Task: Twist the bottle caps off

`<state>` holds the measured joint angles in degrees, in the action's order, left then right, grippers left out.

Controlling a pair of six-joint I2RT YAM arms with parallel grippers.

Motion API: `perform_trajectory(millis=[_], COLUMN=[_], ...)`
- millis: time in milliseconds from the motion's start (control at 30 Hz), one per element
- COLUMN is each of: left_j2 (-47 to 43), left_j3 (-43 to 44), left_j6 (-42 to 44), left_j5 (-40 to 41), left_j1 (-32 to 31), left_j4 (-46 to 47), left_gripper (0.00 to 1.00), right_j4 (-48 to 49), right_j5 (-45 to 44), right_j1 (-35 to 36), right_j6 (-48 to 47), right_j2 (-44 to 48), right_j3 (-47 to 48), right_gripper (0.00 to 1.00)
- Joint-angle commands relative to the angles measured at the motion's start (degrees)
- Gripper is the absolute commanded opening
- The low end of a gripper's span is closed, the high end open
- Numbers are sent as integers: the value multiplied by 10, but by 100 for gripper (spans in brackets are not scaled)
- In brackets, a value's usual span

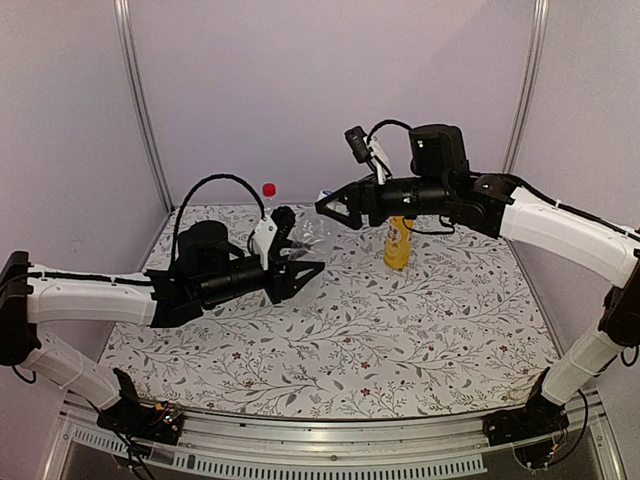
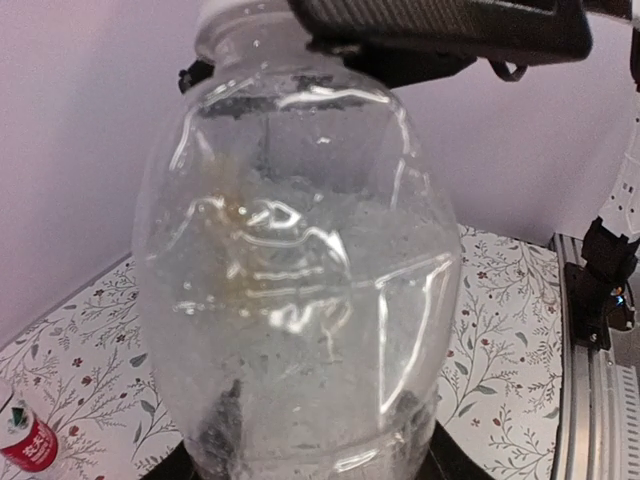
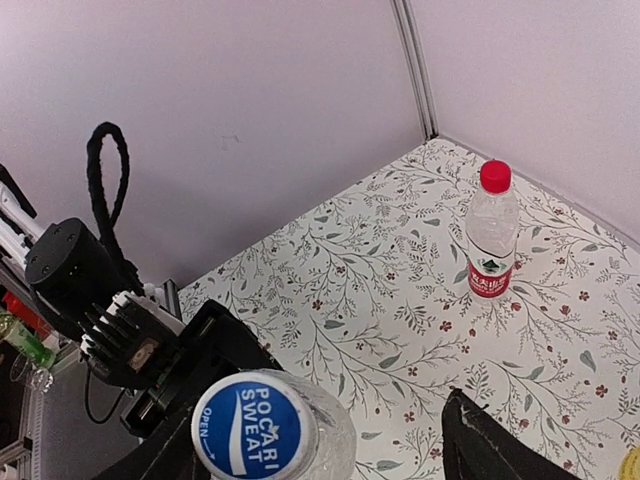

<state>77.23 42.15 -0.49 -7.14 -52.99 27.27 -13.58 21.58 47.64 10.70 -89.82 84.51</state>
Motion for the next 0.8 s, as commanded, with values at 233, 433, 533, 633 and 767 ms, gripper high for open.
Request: perform_trajectory(millis=[233, 433, 533, 633, 767], left_j2=[30, 31, 32, 30, 25], left_j3=[-4, -2, -1, -1, -2], left_j6=[-61, -61, -60, -60, -57], left_j5=[-24, -23, -25, -26, -20], left_j1=[-9, -10, -10, -10, -10], left_j4=[66, 65, 65, 64, 63], left_gripper=[40, 39, 39, 38, 38], right_j4=[127, 121, 116, 116, 114], right_j5=[5, 10, 7, 6, 16], right_j1=[2, 2, 2, 2, 2], right_j6=[51, 51, 51, 52, 54], right_j2=[21, 15, 11, 7, 2], right_j3=[-13, -11, -12, -15, -15], right_gripper=[72, 62, 65, 66, 63])
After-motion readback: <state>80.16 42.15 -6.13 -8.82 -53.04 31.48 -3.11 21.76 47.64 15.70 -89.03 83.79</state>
